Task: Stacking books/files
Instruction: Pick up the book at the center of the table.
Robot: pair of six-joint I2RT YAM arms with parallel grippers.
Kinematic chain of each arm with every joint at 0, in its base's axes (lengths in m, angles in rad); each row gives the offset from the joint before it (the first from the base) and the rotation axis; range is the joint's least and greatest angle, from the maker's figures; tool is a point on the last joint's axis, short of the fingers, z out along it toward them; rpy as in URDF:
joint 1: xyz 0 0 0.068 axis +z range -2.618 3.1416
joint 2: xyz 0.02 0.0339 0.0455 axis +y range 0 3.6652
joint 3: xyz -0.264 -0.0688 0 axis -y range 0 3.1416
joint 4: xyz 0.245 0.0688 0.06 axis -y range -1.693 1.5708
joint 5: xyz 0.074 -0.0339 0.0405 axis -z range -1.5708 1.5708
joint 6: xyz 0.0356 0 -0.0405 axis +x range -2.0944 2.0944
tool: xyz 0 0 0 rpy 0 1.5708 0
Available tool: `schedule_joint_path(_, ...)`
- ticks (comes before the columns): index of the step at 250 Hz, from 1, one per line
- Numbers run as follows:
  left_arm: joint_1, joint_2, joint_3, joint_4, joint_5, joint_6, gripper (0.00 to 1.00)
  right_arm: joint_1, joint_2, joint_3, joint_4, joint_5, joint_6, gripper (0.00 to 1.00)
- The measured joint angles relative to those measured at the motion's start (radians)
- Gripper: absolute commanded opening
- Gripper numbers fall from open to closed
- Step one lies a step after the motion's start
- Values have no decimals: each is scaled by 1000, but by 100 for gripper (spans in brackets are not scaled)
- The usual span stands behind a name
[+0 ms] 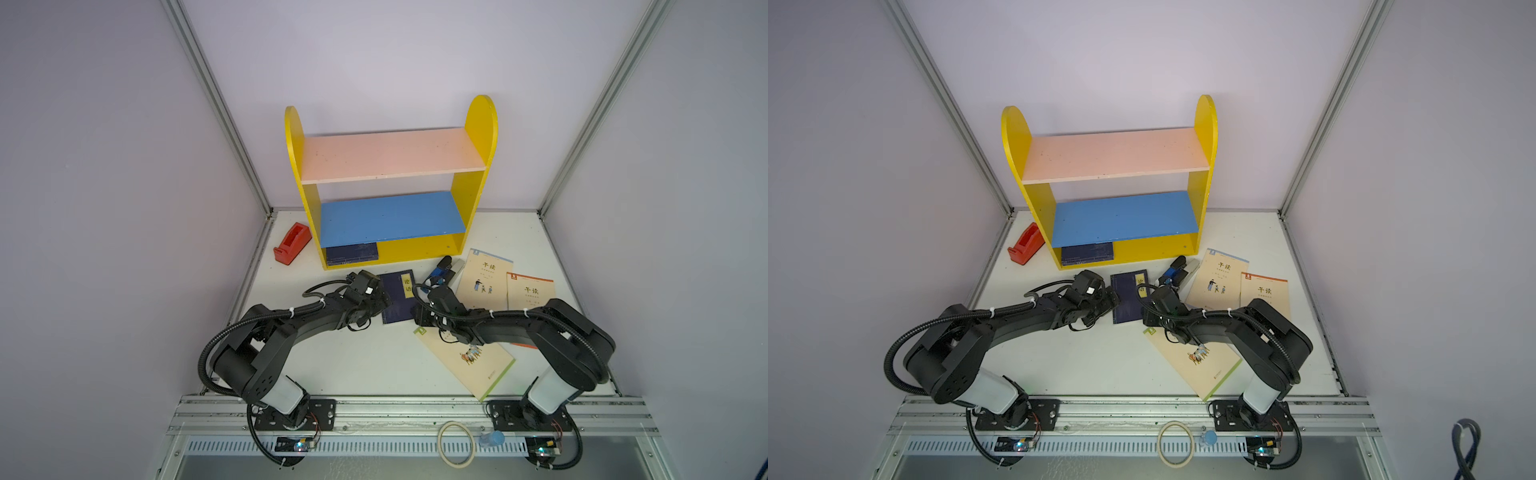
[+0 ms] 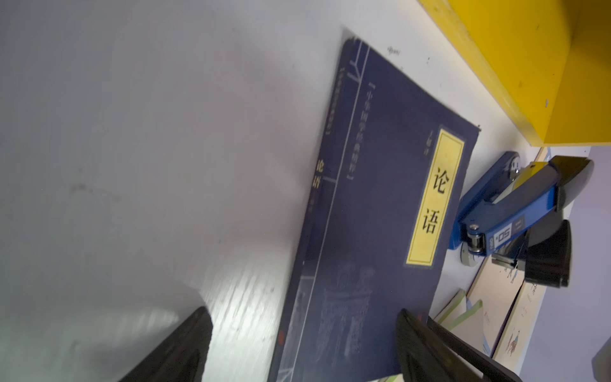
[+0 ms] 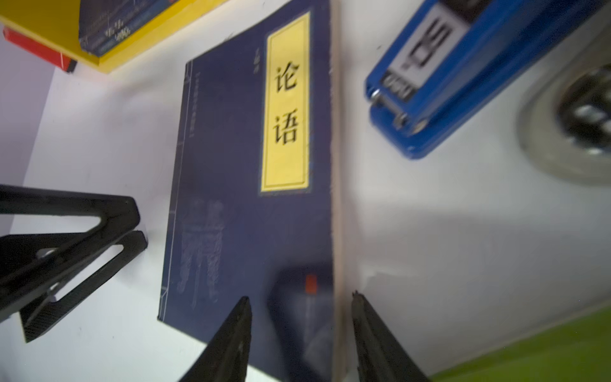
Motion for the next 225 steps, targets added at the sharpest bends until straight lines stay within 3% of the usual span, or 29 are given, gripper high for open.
schedule_joint_path(26,34,13,5,20,23,28,88,-25,20,25,-2,2,19,52)
schedule_joint_path(113,18,118,76,83,26,83,85,-35,160,117,107,-39,26,46)
schedule_joint_path(225,-8,176,72,251,29,116,83,-31,160,76,171,-41,20,29)
